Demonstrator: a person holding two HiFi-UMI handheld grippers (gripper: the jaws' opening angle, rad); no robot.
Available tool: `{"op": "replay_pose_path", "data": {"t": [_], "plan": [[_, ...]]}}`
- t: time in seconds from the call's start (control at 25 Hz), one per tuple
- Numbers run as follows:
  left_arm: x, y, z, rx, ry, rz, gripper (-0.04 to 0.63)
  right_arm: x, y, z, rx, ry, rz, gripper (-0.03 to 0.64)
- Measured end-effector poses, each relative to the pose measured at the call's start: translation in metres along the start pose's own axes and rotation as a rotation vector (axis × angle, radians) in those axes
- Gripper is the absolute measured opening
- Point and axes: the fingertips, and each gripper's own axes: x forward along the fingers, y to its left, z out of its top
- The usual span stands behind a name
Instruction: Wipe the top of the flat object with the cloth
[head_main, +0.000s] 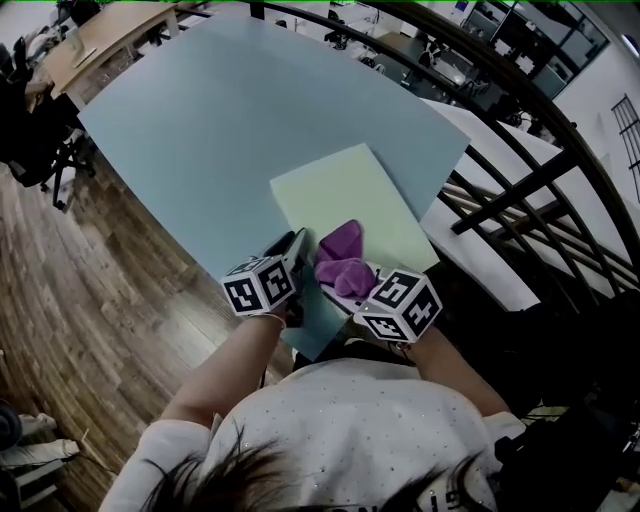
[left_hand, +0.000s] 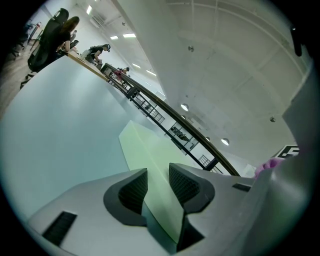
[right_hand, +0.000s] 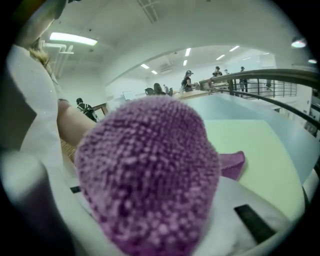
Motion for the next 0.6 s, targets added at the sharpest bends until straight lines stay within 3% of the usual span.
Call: {"op": "replay_pose_path", "data": {"t": [0.2, 0.6], "plan": [[-0.002, 0.003, -0.003, 0.012, -0.005, 0.012, 0.135, -0.002, -0.007, -0.035, -0.035, 0.092, -0.020, 0.038], [-0.001, 0.002, -0.003, 0.053, -0.037, 0.062, 0.132, -0.051, -0.064, -0.057, 0.137, 0.020, -0.121, 0.038]]}}
